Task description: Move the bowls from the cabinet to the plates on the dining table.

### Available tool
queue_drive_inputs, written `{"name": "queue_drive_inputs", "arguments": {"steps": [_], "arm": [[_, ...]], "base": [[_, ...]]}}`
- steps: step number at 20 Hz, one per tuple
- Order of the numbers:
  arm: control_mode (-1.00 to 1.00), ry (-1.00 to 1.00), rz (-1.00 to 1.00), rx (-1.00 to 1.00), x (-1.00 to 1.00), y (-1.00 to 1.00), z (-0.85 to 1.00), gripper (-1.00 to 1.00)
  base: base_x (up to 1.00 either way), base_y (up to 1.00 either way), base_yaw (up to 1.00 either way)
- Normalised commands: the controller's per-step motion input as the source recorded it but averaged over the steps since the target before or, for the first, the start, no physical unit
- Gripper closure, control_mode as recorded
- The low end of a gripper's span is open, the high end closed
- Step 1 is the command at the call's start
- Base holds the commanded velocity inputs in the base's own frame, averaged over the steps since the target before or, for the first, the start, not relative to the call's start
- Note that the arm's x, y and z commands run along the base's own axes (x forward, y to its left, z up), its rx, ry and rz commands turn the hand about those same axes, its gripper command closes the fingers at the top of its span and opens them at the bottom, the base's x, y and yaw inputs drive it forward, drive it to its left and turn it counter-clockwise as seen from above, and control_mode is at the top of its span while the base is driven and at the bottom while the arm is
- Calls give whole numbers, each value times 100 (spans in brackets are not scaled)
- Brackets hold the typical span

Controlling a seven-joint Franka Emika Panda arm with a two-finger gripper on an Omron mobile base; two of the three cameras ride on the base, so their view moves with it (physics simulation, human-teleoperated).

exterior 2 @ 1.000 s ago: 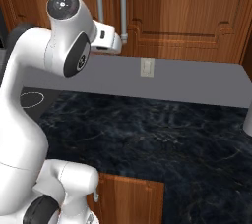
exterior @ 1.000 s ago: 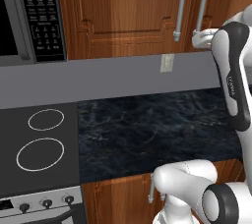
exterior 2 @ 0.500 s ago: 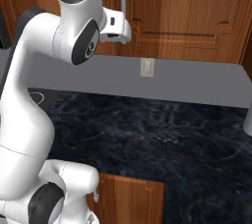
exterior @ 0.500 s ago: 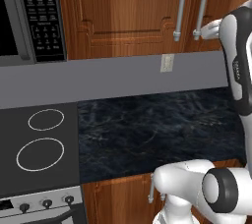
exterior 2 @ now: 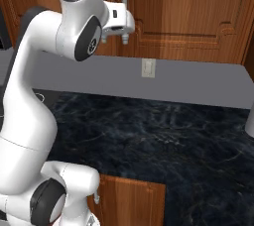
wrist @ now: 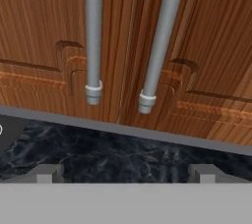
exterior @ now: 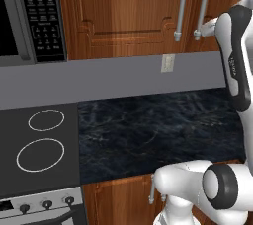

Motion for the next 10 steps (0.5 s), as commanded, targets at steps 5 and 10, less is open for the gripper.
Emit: {"name": "queue_drive_inputs", "arguments": {"steps": [5,10], "arm": [[-100,-6,-6,-7,21,1,1,-100],[-100,-3,-8,-2,23,0,0,-100]], "base": [[0,0,0],[0,0,0]]}}
